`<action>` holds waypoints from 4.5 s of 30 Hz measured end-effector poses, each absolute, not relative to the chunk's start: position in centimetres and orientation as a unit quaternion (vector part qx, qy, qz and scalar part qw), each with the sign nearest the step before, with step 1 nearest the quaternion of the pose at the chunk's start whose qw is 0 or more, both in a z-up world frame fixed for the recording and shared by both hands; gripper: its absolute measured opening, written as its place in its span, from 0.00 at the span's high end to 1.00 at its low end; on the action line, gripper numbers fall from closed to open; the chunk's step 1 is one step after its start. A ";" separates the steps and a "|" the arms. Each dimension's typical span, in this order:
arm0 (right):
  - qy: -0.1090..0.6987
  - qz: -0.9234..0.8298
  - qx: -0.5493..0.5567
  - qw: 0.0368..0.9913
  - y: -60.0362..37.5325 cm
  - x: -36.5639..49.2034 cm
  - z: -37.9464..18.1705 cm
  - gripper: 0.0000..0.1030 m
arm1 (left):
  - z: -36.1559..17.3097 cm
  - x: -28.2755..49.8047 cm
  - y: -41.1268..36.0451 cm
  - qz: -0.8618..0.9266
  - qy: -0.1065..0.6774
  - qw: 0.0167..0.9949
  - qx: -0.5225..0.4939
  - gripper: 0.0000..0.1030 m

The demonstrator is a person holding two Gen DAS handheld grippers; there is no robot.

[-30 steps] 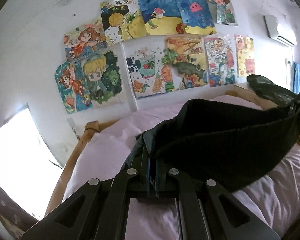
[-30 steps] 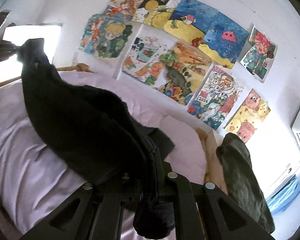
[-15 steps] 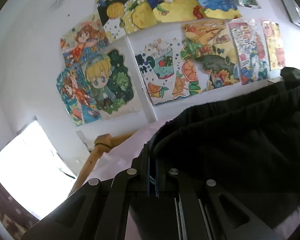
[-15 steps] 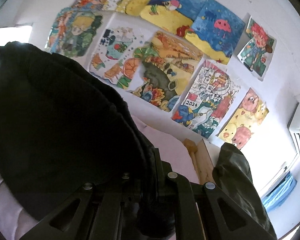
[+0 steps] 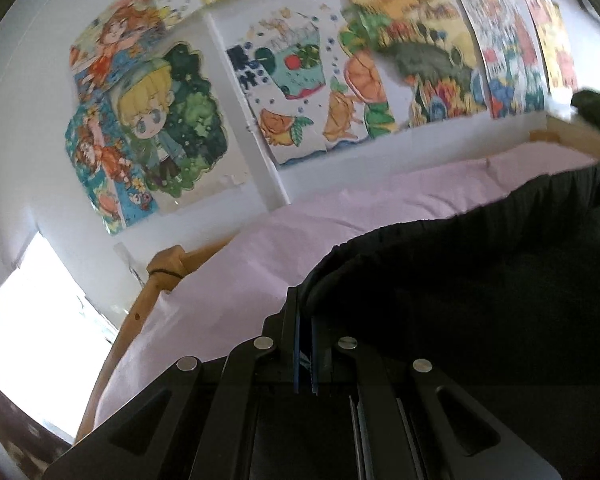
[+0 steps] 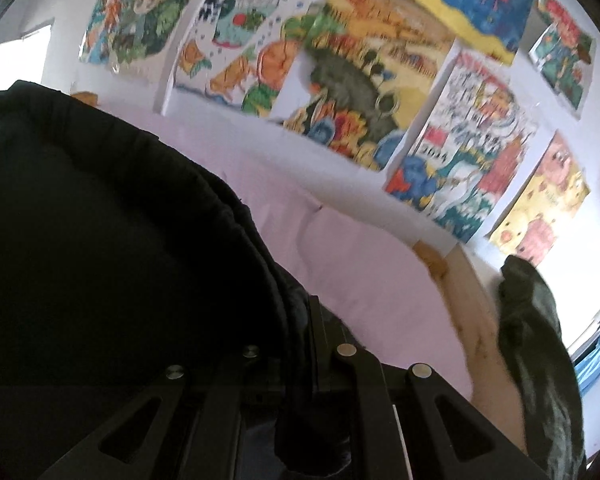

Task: Fold large clothes

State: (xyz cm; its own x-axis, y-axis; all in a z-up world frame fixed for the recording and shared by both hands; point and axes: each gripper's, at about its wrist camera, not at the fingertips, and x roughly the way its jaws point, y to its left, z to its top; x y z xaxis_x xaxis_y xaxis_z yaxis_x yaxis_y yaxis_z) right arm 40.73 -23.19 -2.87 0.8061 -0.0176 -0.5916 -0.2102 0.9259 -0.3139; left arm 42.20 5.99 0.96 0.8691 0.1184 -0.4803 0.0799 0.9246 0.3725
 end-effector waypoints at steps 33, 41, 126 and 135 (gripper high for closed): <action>0.325 0.010 -0.133 0.936 -27.6 44.9 -7.5 0.14 | -1.4 45.9 8.9 0.030 0.325 0.944 0.052 0.20; 0.359 0.019 -0.059 0.931 -30.3 45.9 -8.8 0.03 | -1.6 45.9 13.3 0.035 0.354 0.932 -0.066 0.16; 0.350 0.199 -0.002 0.915 -25.4 51.3 -10.1 0.00 | -5.1 52.5 7.0 -0.114 0.373 0.920 -0.042 0.01; 0.323 0.205 0.006 0.924 -28.7 46.5 -6.4 0.00 | -2.0 47.8 10.1 -0.125 0.352 0.926 -0.059 0.01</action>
